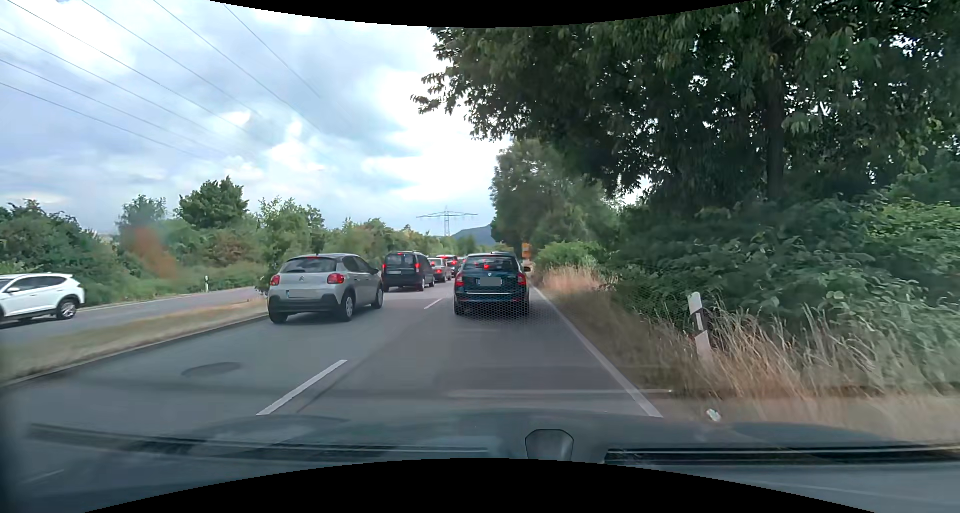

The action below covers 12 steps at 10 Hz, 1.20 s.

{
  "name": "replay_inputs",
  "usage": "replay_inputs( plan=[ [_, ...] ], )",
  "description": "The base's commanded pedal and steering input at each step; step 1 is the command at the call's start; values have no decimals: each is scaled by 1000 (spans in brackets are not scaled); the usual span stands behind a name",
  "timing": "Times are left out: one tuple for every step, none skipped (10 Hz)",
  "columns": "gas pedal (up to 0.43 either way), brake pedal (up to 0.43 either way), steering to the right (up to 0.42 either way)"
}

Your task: Follow the waypoints while adhering to traffic rules and regulations

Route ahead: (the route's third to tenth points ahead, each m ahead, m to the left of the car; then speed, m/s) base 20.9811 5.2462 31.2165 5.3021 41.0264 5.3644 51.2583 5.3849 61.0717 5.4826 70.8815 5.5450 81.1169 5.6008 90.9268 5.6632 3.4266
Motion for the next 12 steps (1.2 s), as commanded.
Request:
replay_inputs(
  plan=[
    [0,79,-4],
    [0,85,-5],
    [0,85,-7],
    [0,85,-8],
    [0,79,-8],
    [0,73,-9],
    [0,73,-8],
    [0,67,-6],
    [0,61,-6],
    [0,61,-6],
    [0,55,-5],
    [0,55,-5]
  ],
)
